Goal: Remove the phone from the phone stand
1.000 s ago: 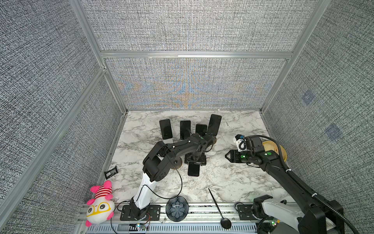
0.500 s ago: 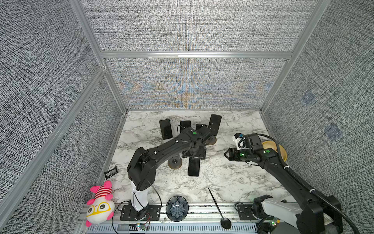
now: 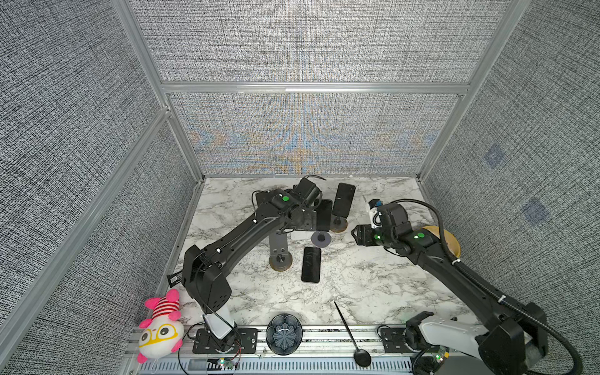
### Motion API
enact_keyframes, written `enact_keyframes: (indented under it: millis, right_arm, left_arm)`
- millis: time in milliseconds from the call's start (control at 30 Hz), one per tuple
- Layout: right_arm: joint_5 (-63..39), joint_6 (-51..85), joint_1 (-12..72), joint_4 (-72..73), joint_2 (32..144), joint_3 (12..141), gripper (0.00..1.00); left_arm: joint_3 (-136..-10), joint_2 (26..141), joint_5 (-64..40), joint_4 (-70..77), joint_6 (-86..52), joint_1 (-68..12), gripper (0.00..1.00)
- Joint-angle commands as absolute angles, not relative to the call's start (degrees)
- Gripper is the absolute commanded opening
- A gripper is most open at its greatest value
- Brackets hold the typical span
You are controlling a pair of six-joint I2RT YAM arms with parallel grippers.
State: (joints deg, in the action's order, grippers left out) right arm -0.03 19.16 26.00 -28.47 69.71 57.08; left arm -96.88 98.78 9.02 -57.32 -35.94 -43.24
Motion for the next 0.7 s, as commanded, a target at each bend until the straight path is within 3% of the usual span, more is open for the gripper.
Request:
enact_keyframes:
  millis: [0, 333, 500, 667]
  right_arm:
    - [2.7, 20.4, 26.9, -25.2, 72.1, 60.1, 0.76]
    - [-15.8, 18.6, 27.2, -20.0, 78.6, 60.2, 0.65]
    - [-4.5, 17.8, 32.9, -21.6, 81.3, 64.0, 0.70]
    - [14.3, 21.9, 41.0, -17.9, 82.8, 63.9, 0.88]
  left_arm:
    - [-97.4, 98.5, 9.3, -49.8, -32.8, -42.0, 0.81]
    - [-94.3, 99.9, -1.2, -42.3, -33.4, -36.7, 0.74]
    - [-91.1, 97.4, -3.0, -39.8, -35.8, -33.7, 0.72]
    - [-86.8, 91.2, 0.6, -39.6, -35.5, -31.8, 0.72]
